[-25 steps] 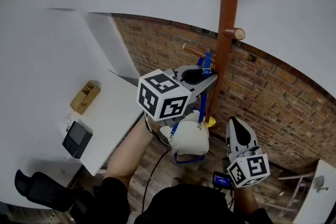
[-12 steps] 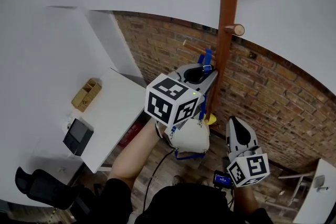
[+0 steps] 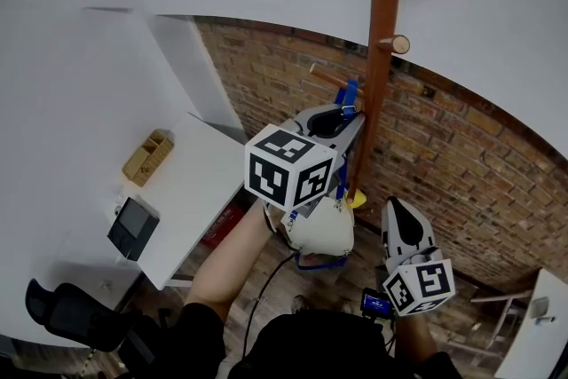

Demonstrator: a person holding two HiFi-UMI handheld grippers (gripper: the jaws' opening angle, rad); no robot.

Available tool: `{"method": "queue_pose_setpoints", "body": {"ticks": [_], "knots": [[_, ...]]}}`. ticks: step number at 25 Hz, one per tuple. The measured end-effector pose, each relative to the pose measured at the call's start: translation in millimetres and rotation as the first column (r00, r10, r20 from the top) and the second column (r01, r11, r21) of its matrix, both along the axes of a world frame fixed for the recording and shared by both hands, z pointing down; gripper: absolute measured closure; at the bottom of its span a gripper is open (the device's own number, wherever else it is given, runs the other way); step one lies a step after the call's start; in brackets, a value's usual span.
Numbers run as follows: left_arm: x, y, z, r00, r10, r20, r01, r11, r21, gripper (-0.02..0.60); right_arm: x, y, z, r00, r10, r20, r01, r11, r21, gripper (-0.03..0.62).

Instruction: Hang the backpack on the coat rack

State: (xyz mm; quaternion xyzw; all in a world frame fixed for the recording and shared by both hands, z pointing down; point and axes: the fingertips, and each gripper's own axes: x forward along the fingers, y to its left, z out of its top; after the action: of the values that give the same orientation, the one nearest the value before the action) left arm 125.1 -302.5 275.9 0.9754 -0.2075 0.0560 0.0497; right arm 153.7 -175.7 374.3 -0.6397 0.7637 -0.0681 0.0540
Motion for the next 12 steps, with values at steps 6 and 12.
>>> {"method": "queue_pose_setpoints", "body": {"ticks": [6, 12], "knots": [[-7.1, -3.9, -1.8, 1.000, -0.029, -0.008, 0.029, 1.000, 0.004, 0.503, -3.4, 0.9, -2.1, 1.000, -0.005, 0.000, 0.005, 1.000, 0.001, 0.582], [-10.7, -3.2, 0.1, 0.999, -0.034, -0.006, 0.034, 0.999, -0.005, 0.502, -6.4, 1.7, -2.9, 1.000, -0.010, 0.000, 0.010, 1.000, 0.002, 0.582]]}}
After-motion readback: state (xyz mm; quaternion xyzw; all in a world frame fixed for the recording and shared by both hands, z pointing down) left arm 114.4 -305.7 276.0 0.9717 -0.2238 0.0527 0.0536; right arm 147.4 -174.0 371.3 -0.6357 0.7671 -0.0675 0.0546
